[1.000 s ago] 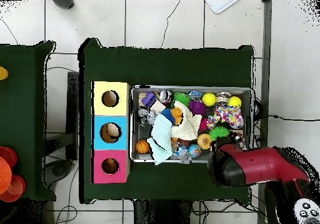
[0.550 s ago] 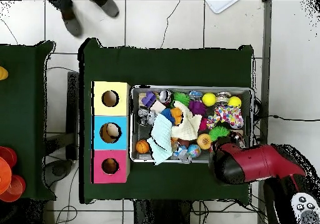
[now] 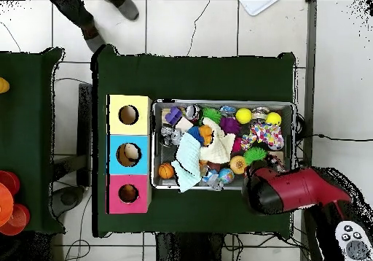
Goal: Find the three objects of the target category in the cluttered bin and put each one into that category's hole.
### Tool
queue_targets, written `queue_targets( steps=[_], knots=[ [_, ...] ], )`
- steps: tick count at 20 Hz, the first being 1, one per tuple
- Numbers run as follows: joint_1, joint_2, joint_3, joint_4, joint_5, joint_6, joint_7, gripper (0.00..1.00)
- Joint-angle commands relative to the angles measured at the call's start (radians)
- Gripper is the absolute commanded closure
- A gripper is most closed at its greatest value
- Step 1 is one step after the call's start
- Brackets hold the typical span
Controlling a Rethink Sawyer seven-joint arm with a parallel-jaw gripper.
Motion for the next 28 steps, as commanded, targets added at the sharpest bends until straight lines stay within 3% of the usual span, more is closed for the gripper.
queue_targets(
  steps=[1, 21, 28],
  knots=[
    [-0.003, 0.050, 0.062, -0.073, -0.069, 0.059, -0.177, 0.00],
    [-0.004, 0.121, 0.039, -0.141, -0.203, 0.069, -0.263, 0.00],
    [0.046, 0.128, 0.006, -0.132, -0.209, 0.112, -0.215, 0.00]
  ],
)
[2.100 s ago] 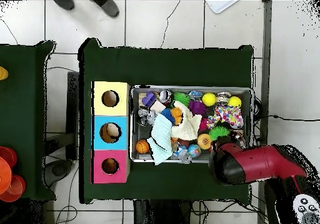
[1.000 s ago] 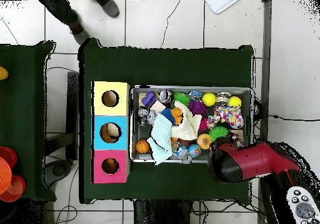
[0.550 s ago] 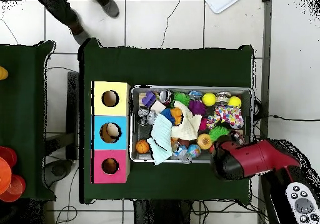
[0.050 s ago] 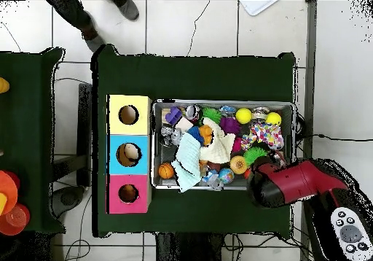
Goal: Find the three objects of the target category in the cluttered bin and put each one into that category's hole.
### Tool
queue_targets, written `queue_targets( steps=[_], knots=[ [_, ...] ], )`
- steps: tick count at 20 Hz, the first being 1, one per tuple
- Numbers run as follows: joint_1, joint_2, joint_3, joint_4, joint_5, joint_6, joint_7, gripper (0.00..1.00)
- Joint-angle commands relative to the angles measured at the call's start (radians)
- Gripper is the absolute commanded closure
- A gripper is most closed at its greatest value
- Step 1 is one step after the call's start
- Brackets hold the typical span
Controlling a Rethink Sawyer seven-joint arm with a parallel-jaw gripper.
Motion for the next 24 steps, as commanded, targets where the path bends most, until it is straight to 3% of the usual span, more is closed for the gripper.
queue_targets(
  steps=[1, 6, 12, 24],
  knots=[
    [0.045, 0.040, 0.001, -0.039, -0.071, 0.112, -0.201, 0.00],
    [0.062, 0.018, -0.043, 0.007, -0.065, 0.113, -0.156, 0.00],
    [0.064, -0.024, -0.074, 0.069, -0.036, 0.134, -0.168, 0.00],
    [0.025, -0.091, -0.050, 0.126, 0.021, 0.188, -0.278, 0.00]
  ],
)
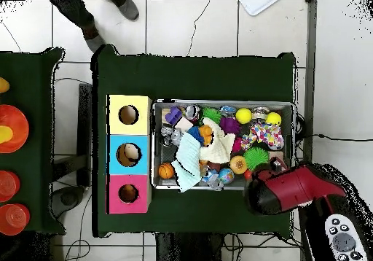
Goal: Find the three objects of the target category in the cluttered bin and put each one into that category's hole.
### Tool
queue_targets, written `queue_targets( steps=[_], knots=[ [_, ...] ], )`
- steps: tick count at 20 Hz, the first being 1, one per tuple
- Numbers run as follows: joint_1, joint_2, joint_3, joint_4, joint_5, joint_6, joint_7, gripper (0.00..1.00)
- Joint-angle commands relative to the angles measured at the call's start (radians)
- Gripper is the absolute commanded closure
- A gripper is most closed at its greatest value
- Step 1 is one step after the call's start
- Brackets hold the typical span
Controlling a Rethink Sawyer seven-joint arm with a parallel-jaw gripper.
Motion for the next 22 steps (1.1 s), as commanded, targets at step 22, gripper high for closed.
queue_targets(
  steps=[22],
  knots=[
    [0.101, 0.171, -0.130, 0.027, -0.166, -0.022, 0.092, 0.00]
  ],
)
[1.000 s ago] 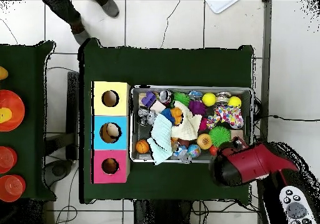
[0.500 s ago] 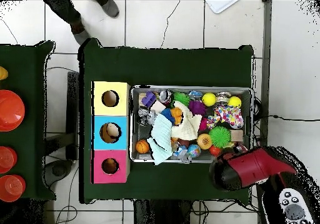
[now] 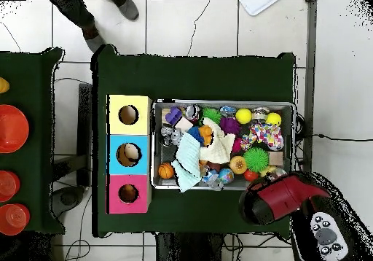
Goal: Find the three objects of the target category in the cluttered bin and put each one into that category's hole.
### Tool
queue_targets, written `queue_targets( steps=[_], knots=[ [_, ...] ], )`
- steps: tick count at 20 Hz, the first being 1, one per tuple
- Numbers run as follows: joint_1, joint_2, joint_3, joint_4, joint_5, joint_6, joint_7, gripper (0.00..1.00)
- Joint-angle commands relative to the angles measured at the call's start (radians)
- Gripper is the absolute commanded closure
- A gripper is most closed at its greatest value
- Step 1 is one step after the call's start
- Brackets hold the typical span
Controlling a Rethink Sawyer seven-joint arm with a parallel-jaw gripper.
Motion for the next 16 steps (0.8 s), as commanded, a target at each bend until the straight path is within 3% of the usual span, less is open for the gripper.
queue_targets(
  steps=[1, 16],
  knots=[
    [0.056, 0.092, -0.057, 0.006, -0.089, -0.036, 0.101, 0.00],
    [0.121, 0.151, -0.167, -0.073, -0.131, -0.132, 0.140, 0.00]
  ],
)
